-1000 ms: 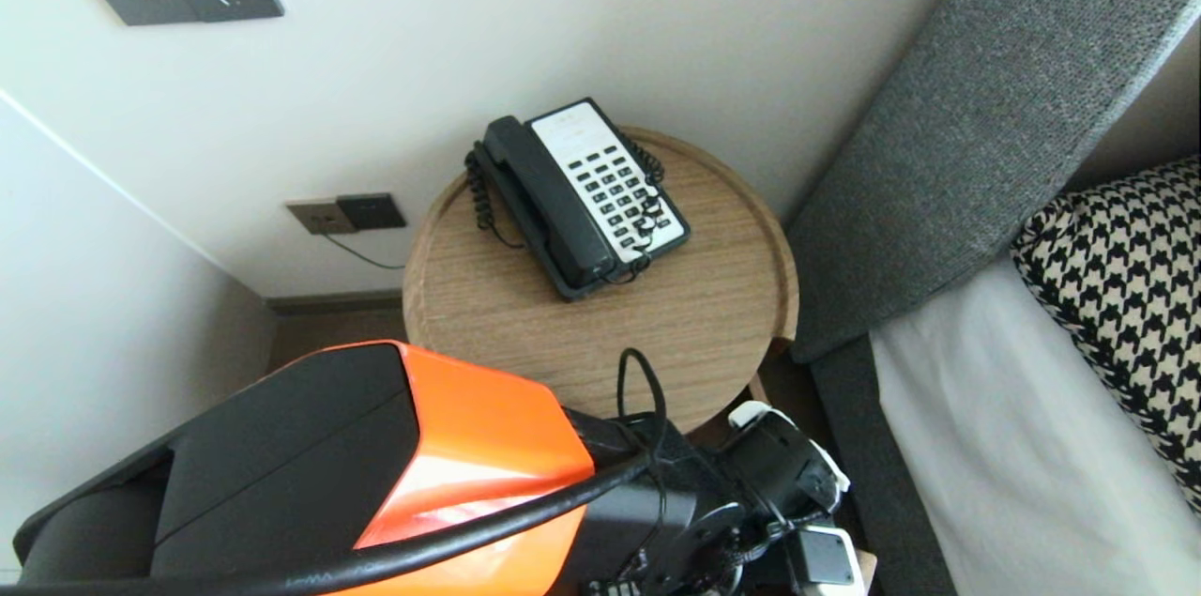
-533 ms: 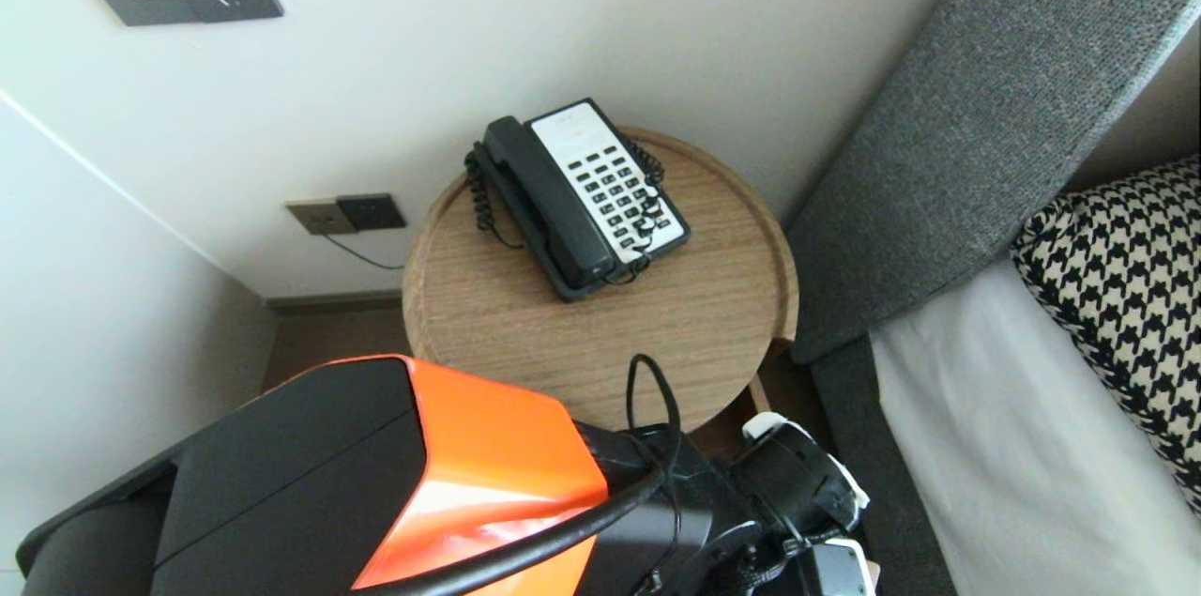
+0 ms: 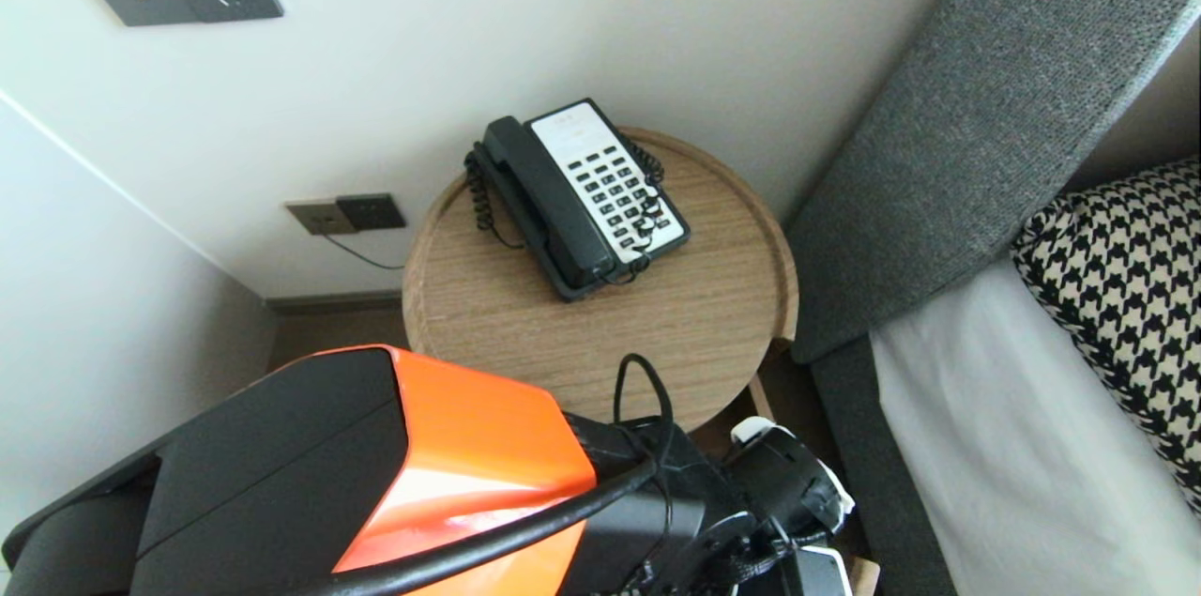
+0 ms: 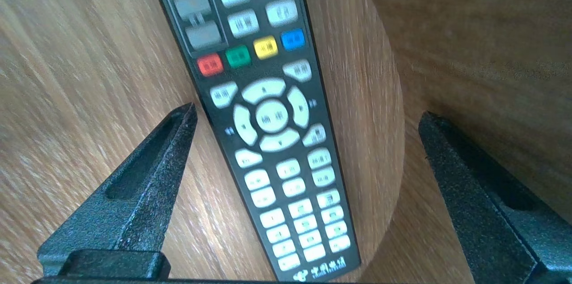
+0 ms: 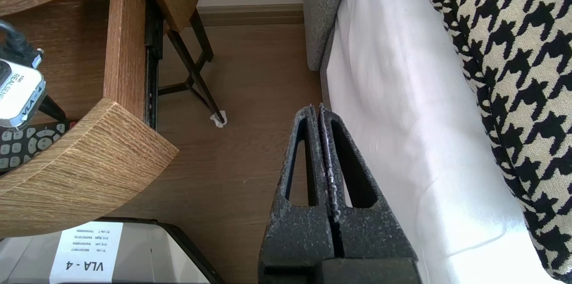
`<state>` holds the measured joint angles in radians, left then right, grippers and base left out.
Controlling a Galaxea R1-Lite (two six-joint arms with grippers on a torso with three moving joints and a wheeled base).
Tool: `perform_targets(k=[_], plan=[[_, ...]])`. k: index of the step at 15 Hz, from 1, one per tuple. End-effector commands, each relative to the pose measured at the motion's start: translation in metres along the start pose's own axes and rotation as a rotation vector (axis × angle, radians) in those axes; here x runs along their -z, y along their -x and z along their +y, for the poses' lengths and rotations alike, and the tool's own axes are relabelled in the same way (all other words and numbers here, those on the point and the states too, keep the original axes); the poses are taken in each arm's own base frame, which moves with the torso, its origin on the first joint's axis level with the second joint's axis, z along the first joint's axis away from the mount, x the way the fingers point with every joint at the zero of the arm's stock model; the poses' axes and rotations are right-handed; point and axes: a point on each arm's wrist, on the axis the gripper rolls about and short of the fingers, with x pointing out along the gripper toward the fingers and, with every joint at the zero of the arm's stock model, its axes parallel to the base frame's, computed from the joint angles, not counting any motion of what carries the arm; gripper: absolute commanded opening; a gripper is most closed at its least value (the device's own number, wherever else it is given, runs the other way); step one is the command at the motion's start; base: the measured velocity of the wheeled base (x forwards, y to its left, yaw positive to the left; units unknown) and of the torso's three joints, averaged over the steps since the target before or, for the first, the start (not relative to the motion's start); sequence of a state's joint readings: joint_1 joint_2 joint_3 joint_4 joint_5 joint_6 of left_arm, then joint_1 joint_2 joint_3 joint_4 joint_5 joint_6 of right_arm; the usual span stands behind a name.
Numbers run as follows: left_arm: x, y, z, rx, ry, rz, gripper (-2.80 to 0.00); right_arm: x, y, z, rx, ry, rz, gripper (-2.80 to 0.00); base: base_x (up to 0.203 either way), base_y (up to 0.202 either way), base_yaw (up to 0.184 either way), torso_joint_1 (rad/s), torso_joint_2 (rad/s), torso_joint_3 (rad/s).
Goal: Take the remote control out of the drawer one by one and place them on the table
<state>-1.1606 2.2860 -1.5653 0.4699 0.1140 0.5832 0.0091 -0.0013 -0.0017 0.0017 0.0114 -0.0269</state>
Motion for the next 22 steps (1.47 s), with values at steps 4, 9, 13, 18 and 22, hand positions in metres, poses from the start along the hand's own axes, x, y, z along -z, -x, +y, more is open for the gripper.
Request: perform_targets(k=[4, 9, 13, 18, 22], plan=[[0.005, -0.001, 0.002, 0.009, 0.002, 0.021, -0.06, 0.0, 0.0, 0.0, -0.001, 0.001, -0.005, -2.8, 0.0, 0.0, 0.0, 0.0, 0.0, 0.0], [0.004, -0.003, 0.002, 0.007, 0.004, 0.013, -2.8, 0.0, 0.0, 0.0, -0.002, 0.001, -0.005, -2.8, 0.0, 0.0, 0.0, 0.0, 0.0, 0.0], [0.004, -0.001, 0.002, 0.001, 0.004, 0.01, -2.8, 0.0, 0.0, 0.0, -0.001, 0.001, -0.005, -2.8, 0.0, 0.0, 0.0, 0.0, 0.0, 0.0], [0.003, 0.003, 0.004, -0.044, 0.01, -0.011, -2.8, 0.0, 0.0, 0.0, -0.001, 0.001, -0.005, -2.8, 0.0, 0.0, 0.0, 0.0, 0.0, 0.0], [0.003, 0.012, 0.012, -0.081, 0.028, -0.045, -2.8, 0.0, 0.0, 0.0, -0.001, 0.001, -0.005, -2.8, 0.0, 0.0, 0.0, 0.0, 0.0, 0.0]])
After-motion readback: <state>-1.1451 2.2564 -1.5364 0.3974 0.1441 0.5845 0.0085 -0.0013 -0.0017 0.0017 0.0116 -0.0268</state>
